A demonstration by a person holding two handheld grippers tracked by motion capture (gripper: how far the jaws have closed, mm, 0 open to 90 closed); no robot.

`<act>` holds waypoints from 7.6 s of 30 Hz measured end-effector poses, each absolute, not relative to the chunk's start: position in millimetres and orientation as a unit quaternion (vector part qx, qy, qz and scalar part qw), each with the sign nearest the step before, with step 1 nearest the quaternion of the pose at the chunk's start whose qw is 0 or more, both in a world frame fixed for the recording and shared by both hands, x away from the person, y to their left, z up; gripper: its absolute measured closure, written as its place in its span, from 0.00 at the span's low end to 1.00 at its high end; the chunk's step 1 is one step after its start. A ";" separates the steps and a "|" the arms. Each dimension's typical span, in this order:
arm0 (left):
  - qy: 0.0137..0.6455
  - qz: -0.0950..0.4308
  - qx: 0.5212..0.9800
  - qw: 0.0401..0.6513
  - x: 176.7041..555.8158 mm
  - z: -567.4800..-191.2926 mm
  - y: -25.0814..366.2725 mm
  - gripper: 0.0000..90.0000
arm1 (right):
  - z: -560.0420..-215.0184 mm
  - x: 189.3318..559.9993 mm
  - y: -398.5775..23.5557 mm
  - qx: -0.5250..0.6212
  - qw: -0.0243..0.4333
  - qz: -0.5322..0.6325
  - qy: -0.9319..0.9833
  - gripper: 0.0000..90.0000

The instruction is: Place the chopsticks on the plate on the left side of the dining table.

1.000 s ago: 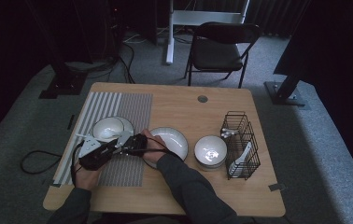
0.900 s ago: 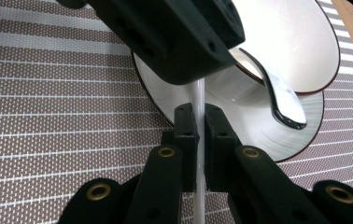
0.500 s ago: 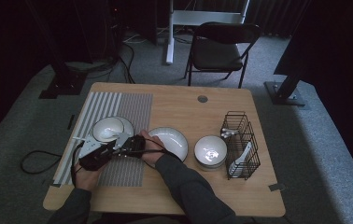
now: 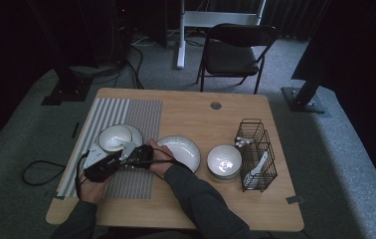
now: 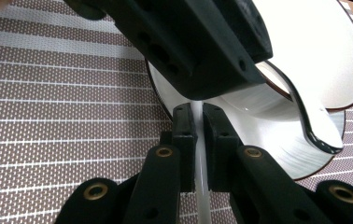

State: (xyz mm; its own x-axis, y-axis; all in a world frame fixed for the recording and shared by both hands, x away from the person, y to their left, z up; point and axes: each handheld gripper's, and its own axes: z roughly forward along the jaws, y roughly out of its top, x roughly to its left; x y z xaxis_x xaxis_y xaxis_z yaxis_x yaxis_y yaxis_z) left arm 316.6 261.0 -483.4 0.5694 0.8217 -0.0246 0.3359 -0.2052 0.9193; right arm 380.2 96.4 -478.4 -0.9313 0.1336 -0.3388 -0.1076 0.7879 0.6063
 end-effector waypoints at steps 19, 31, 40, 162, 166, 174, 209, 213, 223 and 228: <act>0.399 0.249 0.732 0.493 314.9 -483.5 265.7 0.89 | -481.3 381.3 94.4 0.012 0.184 0.320 0.929 0.93; 0.400 0.248 0.732 0.493 314.6 -485.1 265.2 0.89 | -482.8 383.0 88.3 0.017 0.189 0.313 0.931 0.91; 0.399 0.248 0.733 0.492 314.1 -485.0 265.1 0.89 | -481.8 384.1 83.5 0.021 0.191 0.311 0.931 0.89; 0.390 0.242 0.732 0.503 311.3 -480.6 254.1 0.86 | -457.7 358.8 0.3 0.168 0.225 0.352 0.893 0.77; 0.383 0.239 0.734 0.507 313.3 -478.6 246.3 0.86 | -459.7 355.5 -2.2 0.172 0.225 0.351 0.892 0.77; 0.372 0.237 0.739 0.510 316.9 -474.8 236.9 0.85 | -462.4 350.3 -9.0 0.186 0.225 0.354 0.889 0.77; 0.316 0.222 0.766 0.514 337.3 -442.4 204.7 0.82 | -475.7 330.8 -45.4 0.229 0.210 0.385 0.869 0.73; 0.309 0.217 0.768 0.517 340.6 -436.4 200.7 0.82 | -475.6 328.5 -49.3 0.224 0.211 0.389 0.868 0.73; 0.297 0.203 0.772 0.524 346.8 -430.3 192.8 0.81 | -478.1 322.6 -59.6 0.226 0.208 0.401 0.863 0.72; 0.291 0.199 0.773 0.528 348.0 -427.2 186.4 0.81 | -479.4 320.4 -63.4 0.228 0.209 0.408 0.859 0.72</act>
